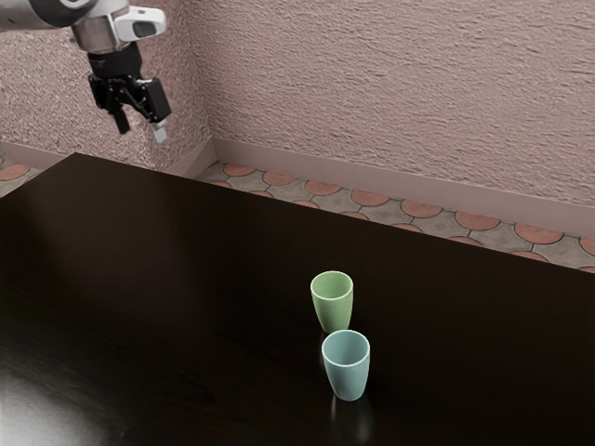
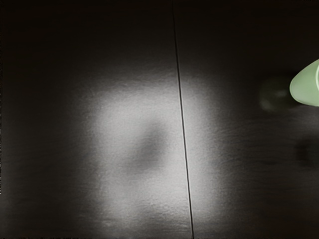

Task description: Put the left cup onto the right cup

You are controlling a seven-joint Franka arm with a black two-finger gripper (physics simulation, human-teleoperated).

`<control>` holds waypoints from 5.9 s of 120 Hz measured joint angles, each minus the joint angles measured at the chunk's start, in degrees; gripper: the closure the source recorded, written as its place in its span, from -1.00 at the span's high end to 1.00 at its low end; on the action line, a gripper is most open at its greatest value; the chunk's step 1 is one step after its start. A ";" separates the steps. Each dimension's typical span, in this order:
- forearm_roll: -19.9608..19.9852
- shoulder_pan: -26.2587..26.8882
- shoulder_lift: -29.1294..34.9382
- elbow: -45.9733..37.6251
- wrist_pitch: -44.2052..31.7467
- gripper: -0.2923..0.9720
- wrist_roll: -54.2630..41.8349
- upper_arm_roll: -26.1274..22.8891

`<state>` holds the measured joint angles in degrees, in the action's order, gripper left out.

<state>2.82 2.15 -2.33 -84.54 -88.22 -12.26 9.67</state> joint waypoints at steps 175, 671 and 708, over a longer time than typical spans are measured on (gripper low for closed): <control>-0.80 -1.35 -15.75 8.45 -3.95 0.51 0.57 -0.35; 2.18 20.61 -23.39 -5.07 -19.93 0.51 20.89 -0.51; 2.24 20.24 -25.64 -3.35 -20.23 0.50 21.16 -0.67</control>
<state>5.05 22.39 -27.96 -87.89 -108.45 8.89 9.00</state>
